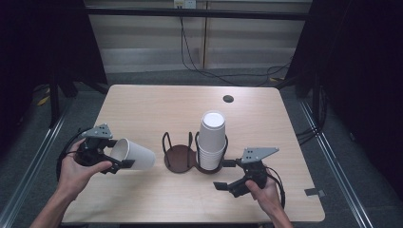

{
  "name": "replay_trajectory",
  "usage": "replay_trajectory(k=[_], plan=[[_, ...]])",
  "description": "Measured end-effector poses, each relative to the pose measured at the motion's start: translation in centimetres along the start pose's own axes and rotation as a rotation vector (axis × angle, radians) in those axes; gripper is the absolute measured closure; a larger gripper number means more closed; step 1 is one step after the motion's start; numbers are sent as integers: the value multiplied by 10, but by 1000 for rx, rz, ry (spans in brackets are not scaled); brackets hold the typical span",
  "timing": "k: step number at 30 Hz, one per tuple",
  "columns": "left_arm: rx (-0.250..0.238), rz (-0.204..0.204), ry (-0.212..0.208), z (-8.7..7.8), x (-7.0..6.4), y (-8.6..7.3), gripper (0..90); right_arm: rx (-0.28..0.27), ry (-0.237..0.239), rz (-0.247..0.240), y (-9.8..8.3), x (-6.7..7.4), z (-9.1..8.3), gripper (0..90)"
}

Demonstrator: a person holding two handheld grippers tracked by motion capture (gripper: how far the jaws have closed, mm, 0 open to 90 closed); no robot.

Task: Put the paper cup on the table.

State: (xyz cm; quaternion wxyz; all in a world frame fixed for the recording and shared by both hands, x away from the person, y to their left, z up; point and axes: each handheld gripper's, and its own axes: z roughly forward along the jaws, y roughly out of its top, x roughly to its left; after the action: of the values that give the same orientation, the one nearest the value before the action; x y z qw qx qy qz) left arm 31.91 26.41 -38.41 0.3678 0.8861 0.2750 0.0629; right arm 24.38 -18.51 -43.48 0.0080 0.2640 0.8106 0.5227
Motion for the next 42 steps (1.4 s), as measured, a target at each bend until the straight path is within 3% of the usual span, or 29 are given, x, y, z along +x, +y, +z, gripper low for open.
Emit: replay_trajectory(k=[3, 8, 14, 18, 33, 36, 42], plan=[[19, 8, 2, -1, 3, 2, 109, 4, 3, -7, 1, 1, 0, 146], [62, 5, 47, 1, 12, 2, 109, 6, 2, -2, 0, 0, 0, 145], [133, 9, 38, 10, 22, 8, 109, 9, 0, -5, 0, 0, 1, 145], [174, 30, 59, 17, 23, 16, 109, 12, 2, -8, 0, 1, 1, 149], [297, 67, 89, 42, 20, 48, 110, 25, -8, -13, -1, 2, 2, 148], [355, 103, 108, 51, 18, 55, 110, 24, -10, -12, -1, 1, 2, 147], [403, 122, 96, 62, 14, 66, 110, 23, -10, -12, -1, 1, 2, 147]])
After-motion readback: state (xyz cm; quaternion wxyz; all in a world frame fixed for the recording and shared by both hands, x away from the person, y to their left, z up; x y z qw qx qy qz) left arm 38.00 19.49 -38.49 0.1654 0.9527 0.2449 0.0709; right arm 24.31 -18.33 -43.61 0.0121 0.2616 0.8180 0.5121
